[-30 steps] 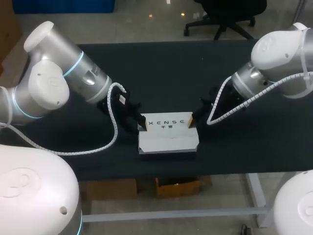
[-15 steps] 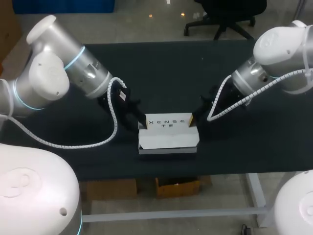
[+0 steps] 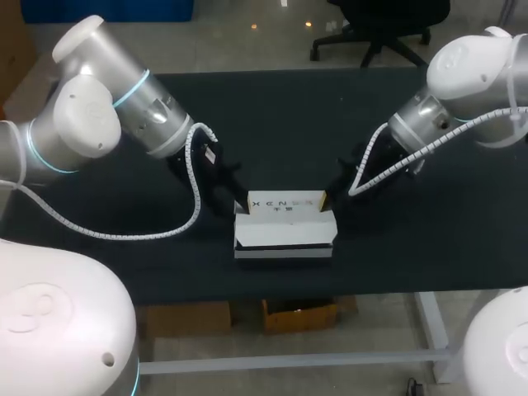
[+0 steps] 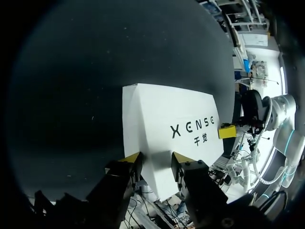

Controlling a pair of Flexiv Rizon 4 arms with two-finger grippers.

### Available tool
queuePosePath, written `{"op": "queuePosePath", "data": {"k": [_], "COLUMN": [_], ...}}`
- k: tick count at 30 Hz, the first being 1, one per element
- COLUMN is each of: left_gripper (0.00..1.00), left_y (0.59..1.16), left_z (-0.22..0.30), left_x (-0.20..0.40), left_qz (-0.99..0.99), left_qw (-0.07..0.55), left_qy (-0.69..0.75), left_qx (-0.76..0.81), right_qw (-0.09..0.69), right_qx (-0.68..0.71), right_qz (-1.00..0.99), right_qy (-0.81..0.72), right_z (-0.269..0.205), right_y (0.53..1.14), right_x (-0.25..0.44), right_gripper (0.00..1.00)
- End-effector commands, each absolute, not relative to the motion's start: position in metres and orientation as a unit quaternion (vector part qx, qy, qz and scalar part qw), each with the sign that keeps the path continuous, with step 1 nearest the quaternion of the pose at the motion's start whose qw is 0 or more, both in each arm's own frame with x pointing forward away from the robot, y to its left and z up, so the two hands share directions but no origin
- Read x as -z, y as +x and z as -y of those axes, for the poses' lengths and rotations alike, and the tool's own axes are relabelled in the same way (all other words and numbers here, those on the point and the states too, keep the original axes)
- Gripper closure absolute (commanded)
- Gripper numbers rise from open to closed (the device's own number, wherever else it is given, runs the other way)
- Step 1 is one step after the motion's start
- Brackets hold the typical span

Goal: Assemble the packaging by folding the flat box into shape, placing the metal phone stand inside, and closing the box properly

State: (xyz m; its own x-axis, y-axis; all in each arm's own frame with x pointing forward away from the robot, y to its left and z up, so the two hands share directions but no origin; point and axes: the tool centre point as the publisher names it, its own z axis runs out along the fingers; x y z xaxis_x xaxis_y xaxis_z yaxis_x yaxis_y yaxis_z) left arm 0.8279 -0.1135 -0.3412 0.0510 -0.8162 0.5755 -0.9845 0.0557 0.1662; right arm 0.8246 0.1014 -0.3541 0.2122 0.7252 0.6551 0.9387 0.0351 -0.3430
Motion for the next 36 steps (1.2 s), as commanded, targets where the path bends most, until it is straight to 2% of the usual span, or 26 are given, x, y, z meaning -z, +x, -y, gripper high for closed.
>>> {"op": "queuePosePath", "data": {"k": [1,36], "left_gripper": [0.60,0.55], "left_y": [0.8280,0.8361], "left_z": [0.1195,0.1148], "left_x": [0.3374,0.3301], "left_qz": [0.672,0.644], "left_qw": [0.275,0.346], "left_qy": [0.672,0.673], "left_qx": [-0.146,-0.111], "right_qw": [0.388,0.404], "right_qx": [0.129,0.107], "right_qz": [0.611,0.597], "right_qy": [-0.678,-0.685], "right_z": [-0.1069,-0.1058], "right_y": [0.8310,0.8393], "right_x": [0.3535,0.3464], "right_gripper": [0.67,0.69]}}
